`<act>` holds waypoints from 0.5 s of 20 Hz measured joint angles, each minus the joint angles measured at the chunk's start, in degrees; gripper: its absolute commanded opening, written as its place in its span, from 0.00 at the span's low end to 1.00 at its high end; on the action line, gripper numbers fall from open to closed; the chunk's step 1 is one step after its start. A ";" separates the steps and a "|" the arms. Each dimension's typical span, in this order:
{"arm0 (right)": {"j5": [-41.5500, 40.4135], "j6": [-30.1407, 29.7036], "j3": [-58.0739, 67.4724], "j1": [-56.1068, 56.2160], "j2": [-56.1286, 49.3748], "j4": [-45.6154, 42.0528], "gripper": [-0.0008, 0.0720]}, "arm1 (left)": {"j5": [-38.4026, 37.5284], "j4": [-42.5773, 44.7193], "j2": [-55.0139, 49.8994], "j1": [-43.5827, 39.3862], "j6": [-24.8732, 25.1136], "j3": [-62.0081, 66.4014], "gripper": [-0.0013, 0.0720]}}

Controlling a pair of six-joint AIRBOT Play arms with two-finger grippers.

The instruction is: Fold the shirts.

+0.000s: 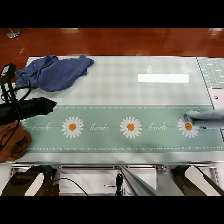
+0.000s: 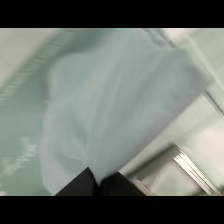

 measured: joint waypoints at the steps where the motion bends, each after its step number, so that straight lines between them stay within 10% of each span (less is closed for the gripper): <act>1: 0.00 0.02 -3.67 -2.51 2.49 -3.48 0.09 | 0.00 0.00 0.00 0.00 -0.02 0.00 0.04; 3: -0.37 1.22 -10.54 -7.04 7.02 -8.87 0.85 | 0.00 0.02 0.00 0.00 -0.02 0.00 0.04; 4: -0.81 2.05 -13.55 -8.70 8.85 -10.84 0.87 | 0.02 0.00 0.00 0.00 -0.02 0.00 0.04; 7: -2.69 2.84 -19.02 -10.67 11.74 -12.63 0.80 | 0.39 0.02 0.00 0.00 0.00 0.00 0.04; 9: -6.08 1.51 -19.34 -9.14 12.00 -7.98 0.17 | 1.95 0.02 -0.07 0.00 0.26 0.04 0.04; 10: -8.46 0.94 -18.71 -7.48 11.69 -3.85 0.05 | 3.56 0.02 -0.48 0.00 0.37 0.57 0.04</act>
